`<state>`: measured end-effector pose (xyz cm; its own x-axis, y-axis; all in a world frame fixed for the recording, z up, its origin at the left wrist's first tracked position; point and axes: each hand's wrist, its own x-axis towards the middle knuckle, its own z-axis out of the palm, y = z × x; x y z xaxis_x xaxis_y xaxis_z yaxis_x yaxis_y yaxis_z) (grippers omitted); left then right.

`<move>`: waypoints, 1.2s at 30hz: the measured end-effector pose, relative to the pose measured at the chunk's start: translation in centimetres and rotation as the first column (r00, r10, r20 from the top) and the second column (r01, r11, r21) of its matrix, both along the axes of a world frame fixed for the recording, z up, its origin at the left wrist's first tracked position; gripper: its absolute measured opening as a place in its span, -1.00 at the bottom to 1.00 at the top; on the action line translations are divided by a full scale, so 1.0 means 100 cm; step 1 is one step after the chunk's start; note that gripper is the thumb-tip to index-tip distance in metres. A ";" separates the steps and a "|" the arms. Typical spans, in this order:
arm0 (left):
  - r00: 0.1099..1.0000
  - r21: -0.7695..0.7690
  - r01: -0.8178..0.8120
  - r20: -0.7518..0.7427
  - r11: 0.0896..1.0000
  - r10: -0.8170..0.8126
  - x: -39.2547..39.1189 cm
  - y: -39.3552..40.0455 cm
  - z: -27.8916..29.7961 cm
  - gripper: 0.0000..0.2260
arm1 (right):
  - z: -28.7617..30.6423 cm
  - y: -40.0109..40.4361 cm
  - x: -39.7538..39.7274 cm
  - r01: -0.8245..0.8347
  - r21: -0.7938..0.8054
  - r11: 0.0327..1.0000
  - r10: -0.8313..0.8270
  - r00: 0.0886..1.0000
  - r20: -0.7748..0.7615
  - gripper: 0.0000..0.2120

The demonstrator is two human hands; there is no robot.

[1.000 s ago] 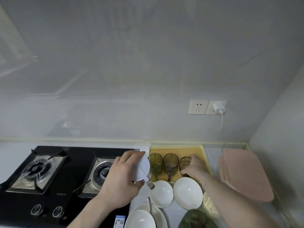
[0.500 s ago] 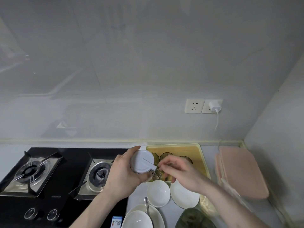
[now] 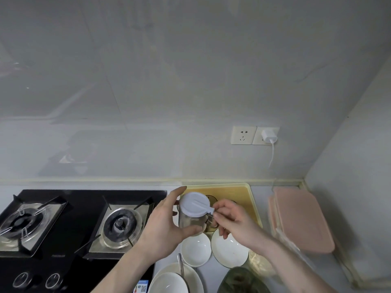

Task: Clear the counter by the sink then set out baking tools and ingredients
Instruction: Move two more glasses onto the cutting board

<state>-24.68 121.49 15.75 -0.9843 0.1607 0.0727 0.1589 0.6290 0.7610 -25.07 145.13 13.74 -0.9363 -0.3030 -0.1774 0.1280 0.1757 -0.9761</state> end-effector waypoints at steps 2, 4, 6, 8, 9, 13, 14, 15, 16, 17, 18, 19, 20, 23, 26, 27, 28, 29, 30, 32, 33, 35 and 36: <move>1.000 -0.003 0.015 -0.017 1.000 -0.015 0.000 -0.001 0.002 -0.15 | -0.006 0.014 -0.006 0.106 -0.025 0.994 -0.105 0.994 0.020 -0.94; 0.998 -0.008 0.023 -0.061 1.000 -0.023 0.000 -0.004 0.003 -0.26 | -0.013 0.031 -0.014 0.232 -0.032 0.972 -0.231 0.972 0.035 -0.92; 0.997 -0.015 0.023 -0.076 1.000 -0.024 0.001 -0.007 0.003 -0.36 | -0.023 0.048 -0.023 0.368 -0.018 0.930 -0.367 0.929 0.035 -0.90; 0.997 -0.028 0.021 -0.078 0.999 -0.023 0.002 -0.011 0.002 -0.41 | -0.038 0.066 -0.033 0.502 0.011 0.865 -0.502 0.864 0.025 -0.90; 0.997 -0.036 0.023 -0.073 0.999 -0.026 0.003 -0.012 0.001 -0.43 | -0.047 0.074 -0.039 0.559 0.039 0.828 -0.559 0.829 0.015 -0.91; 0.999 -0.050 0.036 -0.039 0.998 -0.038 0.005 -0.017 -0.003 -0.48 | -0.092 0.100 -0.058 0.688 0.211 0.695 -0.703 0.712 -0.007 -0.97; 0.999 -0.052 0.038 -0.034 0.998 -0.040 0.006 -0.017 -0.003 -0.49 | -0.102 0.105 -0.062 0.694 0.250 0.675 -0.717 0.697 0.002 -0.96; 0.999 -0.055 0.041 -0.031 0.998 -0.043 0.007 -0.017 -0.003 -0.50 | -0.112 0.109 -0.065 0.692 0.277 0.667 -0.724 0.690 0.019 -0.95; 0.998 -0.059 0.043 -0.031 0.997 -0.045 0.007 -0.017 -0.003 -0.50 | -0.119 0.111 -0.069 0.685 0.298 0.664 -0.726 0.687 0.040 -0.93; 0.998 -0.061 0.045 -0.031 0.997 -0.047 0.007 -0.017 -0.003 -0.51 | -0.126 0.112 -0.072 0.677 0.305 0.669 -0.724 0.686 0.064 -0.90; 0.998 -0.063 0.043 -0.031 0.997 -0.045 0.008 -0.018 -0.003 -0.52 | -0.130 0.111 -0.075 0.667 0.314 0.675 -0.720 0.689 0.084 -0.86; 0.999 -0.065 0.041 -0.031 0.997 -0.043 0.008 -0.018 -0.002 -0.52 | -0.132 0.109 -0.076 0.663 0.322 0.676 -0.720 0.687 0.098 -0.84; 0.999 -0.067 0.039 -0.031 0.997 -0.041 0.009 -0.019 -0.001 -0.52 | -0.135 0.107 -0.077 0.656 0.338 0.675 -0.721 0.685 0.109 -0.83; 0.999 -0.066 0.029 -0.034 0.997 -0.032 0.012 -0.022 0.000 -0.53 | -0.139 0.101 -0.078 0.614 0.387 0.688 -0.708 0.685 0.172 -0.77; 0.999 -0.060 0.022 -0.026 0.998 -0.023 0.015 -0.023 0.000 -0.54 | -0.155 0.105 -0.079 0.536 0.434 0.724 -0.666 0.706 0.240 -0.75; 0.999 -0.061 0.023 -0.025 0.998 -0.024 0.016 -0.024 0.000 -0.55 | -0.166 0.108 -0.081 0.512 0.436 0.740 -0.650 0.712 0.266 -0.76; 0.999 -0.062 0.023 -0.024 0.998 -0.025 0.017 -0.024 0.000 -0.55 | -0.179 0.111 -0.083 0.494 0.434 0.753 -0.636 0.715 0.290 -0.77; 0.999 -0.062 0.024 -0.024 0.998 -0.025 0.018 -0.025 0.001 -0.55 | -0.183 0.111 -0.082 0.478 0.429 0.766 -0.622 0.718 0.311 -0.77; 0.999 -0.061 0.023 -0.024 0.998 -0.025 0.019 -0.026 0.001 -0.55 | -0.185 0.110 -0.082 0.463 0.436 0.772 -0.615 0.719 0.325 -0.76; 0.999 -0.066 0.023 -0.026 0.998 -0.024 0.020 -0.028 0.000 -0.56 | -0.163 0.104 -0.074 0.448 0.480 0.754 -0.626 0.713 0.317 -0.78; 0.999 -0.071 0.023 -0.026 0.997 -0.025 0.021 -0.030 0.000 -0.56 | -0.147 0.100 -0.069 0.444 0.507 0.739 -0.635 0.711 0.303 -0.80; 0.999 -0.074 0.023 -0.027 0.997 -0.025 0.022 -0.034 -0.001 -0.55 | -0.119 0.091 -0.058 0.387 0.569 0.726 -0.618 0.730 0.293 -0.74; 0.999 -0.072 0.019 -0.027 0.997 -0.021 0.023 -0.037 -0.002 -0.55 | -0.109 0.088 -0.054 0.340 0.591 0.732 -0.591 0.748 0.302 -0.62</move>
<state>-22.39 117.83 15.59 -0.9786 0.1859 0.0879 0.1925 0.6780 0.7094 -30.43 153.95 2.89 -0.7018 0.3921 -0.5947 0.7124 0.3835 -0.5878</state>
